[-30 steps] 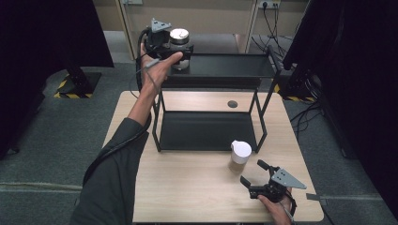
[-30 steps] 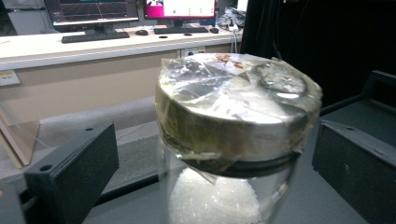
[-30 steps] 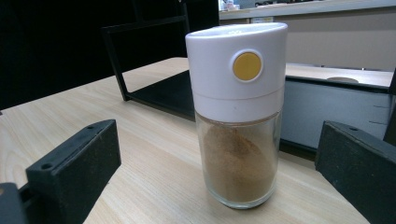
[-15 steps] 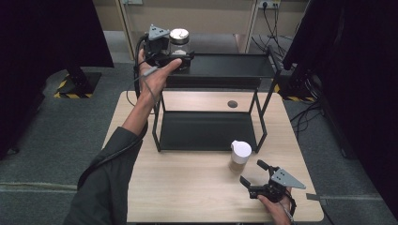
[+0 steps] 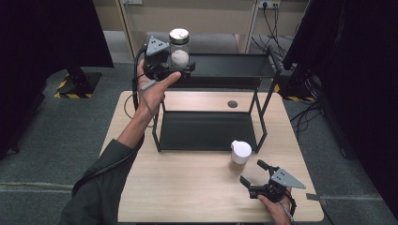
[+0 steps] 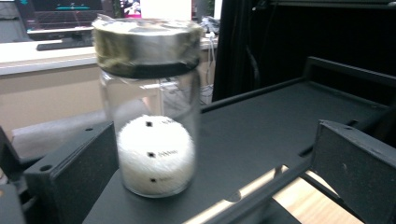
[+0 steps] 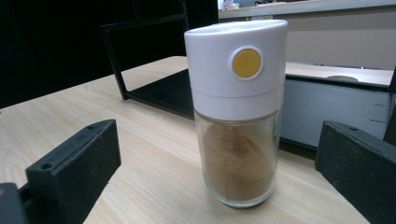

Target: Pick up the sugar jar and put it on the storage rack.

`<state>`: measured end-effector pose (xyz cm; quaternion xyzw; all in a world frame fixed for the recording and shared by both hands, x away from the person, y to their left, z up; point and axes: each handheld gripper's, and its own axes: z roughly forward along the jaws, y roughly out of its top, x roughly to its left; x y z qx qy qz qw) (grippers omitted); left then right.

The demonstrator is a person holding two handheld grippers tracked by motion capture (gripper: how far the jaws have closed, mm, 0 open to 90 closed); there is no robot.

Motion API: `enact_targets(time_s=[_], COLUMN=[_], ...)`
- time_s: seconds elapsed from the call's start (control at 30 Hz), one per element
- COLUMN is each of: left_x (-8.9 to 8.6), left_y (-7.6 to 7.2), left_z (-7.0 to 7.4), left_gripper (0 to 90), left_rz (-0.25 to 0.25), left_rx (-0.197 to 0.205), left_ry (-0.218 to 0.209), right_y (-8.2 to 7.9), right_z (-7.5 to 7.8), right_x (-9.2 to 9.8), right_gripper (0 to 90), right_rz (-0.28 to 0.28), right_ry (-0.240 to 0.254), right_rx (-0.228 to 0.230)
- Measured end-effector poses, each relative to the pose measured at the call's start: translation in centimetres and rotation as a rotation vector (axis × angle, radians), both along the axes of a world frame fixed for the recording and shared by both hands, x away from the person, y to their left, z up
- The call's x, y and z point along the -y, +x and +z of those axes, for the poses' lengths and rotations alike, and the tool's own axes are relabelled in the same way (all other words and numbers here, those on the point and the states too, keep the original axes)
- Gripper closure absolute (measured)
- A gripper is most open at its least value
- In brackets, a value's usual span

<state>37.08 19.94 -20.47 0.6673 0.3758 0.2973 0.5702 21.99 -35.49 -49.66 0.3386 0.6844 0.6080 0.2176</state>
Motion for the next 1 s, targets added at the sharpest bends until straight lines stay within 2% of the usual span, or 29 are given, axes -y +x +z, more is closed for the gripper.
enact_targets(time_s=[0.37, 0.47, 1.0], left_x=[-0.4, -0.3, -0.6], left_y=[-2.2, -2.7, -5.1], left_z=[-2.2, -3.0, -7.1], left_gripper=[0.4, 0.4, 0.5], left_rz=[-0.081, -0.099, -0.214], left_rx=[0.026, 0.04, 0.054], left_ry=[-0.03, -0.026, -0.058], right_y=[0.0, 0.0, 0.0], right_z=[0.0, 0.0, 0.0], right_x=[0.0, 0.0, 0.0], right_gripper=[0.5, 0.4, 0.4], right_rz=[0.001, 0.002, 0.002], right_ry=[-0.002, -0.003, -0.002], right_rx=[0.002, 0.001, 0.002])
